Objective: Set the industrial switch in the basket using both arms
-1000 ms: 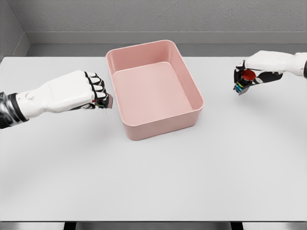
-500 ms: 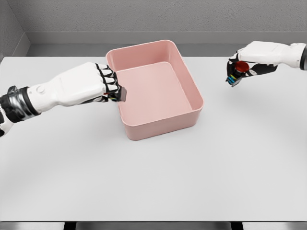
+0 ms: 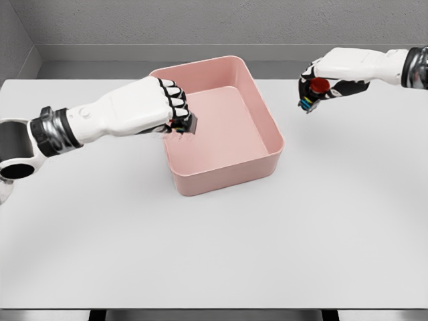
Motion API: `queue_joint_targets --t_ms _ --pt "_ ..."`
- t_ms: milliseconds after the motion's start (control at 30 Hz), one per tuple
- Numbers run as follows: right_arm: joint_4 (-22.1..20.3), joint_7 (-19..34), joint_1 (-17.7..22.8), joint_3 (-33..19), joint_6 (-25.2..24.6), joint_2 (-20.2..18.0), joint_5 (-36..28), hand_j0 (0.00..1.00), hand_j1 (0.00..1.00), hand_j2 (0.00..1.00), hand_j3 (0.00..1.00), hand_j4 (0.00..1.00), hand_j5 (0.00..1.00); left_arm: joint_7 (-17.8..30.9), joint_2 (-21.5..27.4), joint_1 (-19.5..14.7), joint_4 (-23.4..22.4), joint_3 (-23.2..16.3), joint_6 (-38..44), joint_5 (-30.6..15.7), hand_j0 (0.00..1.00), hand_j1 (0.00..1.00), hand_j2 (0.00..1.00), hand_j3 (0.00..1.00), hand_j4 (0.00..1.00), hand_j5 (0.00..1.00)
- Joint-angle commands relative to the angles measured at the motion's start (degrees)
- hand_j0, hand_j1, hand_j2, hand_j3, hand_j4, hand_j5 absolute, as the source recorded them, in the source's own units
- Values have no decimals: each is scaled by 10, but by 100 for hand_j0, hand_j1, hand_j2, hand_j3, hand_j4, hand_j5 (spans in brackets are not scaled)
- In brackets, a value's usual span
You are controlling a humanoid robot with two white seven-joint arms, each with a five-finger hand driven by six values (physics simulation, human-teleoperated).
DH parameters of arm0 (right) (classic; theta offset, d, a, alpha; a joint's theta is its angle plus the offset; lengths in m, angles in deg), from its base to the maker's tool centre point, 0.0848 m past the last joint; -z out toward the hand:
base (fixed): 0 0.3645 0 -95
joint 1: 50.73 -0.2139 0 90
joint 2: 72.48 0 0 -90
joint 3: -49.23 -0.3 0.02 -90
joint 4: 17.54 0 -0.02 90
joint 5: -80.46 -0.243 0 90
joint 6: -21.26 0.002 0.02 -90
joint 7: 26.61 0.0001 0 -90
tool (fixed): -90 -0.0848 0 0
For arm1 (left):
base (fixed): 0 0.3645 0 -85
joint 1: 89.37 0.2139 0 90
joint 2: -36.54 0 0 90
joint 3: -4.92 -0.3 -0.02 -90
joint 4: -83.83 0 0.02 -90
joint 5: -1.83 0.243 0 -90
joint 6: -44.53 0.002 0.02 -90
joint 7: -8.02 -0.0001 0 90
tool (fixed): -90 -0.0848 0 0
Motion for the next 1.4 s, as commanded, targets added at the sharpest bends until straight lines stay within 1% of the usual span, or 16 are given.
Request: queue_joint_targets --t_ms 0,100,200,300,333,433,467,533,600,867,967,1233,1267,1300,1333,1367 --pt "-4 3 -1 -1 -2 4 -3 47 47 47 47 47 47 4 -22 -1 -26 -22 0 9 35 35 35 35 35 35" --pt "-4 4 -3 -1 -2 11 -3 47 47 47 47 47 47 15 -41 -4 -40 -23 0 12 35 35 35 35 35 35" --pt "-11 4 -5 0 -2 11 -3 47 47 47 47 47 47 16 -50 -10 -45 -23 0 17 35 35 35 35 35 35" --pt "-11 6 -6 0 -2 16 -3 47 47 47 47 47 47 17 -60 -11 -60 -23 0 20 35 35 35 35 35 35" --pt "-11 7 -6 0 -2 16 -3 47 47 47 47 47 47 16 -65 -11 -67 -23 0 31 35 35 35 35 35 35" --pt "-18 7 -6 0 -2 17 -3 47 47 47 47 47 47 16 -79 -20 -93 -32 0 36 35 35 35 35 35 35" --pt "-18 7 -6 0 -2 18 -3 47 47 47 47 47 47 16 -84 -23 -104 -41 0 36 35 35 35 35 35 35" --pt "-18 7 -7 0 -2 24 -3 47 47 47 47 47 47 17 -87 -26 -110 -44 0 41 35 35 35 35 35 35" --pt "-18 8 -11 0 -2 29 -3 47 47 47 47 47 47 16 -101 -27 -132 -44 0 52 35 35 35 35 35 35" --pt "-24 11 -11 1 -2 41 -3 47 47 47 47 47 47 16 -102 -33 -133 -43 0 53 36 36 36 36 36 36" --pt "-24 11 -11 2 -2 42 -3 47 47 47 47 47 47 16 -102 -37 -150 -43 0 56 36 36 36 36 36 36" --pt "-24 11 -11 3 -2 45 -3 47 47 47 47 47 47 20 -113 -40 -172 -44 0 64 36 36 36 36 36 36" --pt "-24 11 -11 3 -2 45 -3 47 47 47 47 47 47 19 -114 -40 -172 -44 0 64 39 39 39 39 39 39" --pt "-24 11 -11 3 -2 45 -3 47 47 47 47 47 47 18 -114 -40 -172 -44 0 64 46 46 46 46 46 46" --pt "-24 11 -11 3 -2 45 -3 47 47 47 47 47 47 17 -114 -41 -172 -44 0 63 66 66 66 66 66 66" --pt "-24 11 -11 3 -2 47 -3 47 47 47 47 47 47 17 -115 -41 -172 -43 0 63 76 76 76 76 76 76"
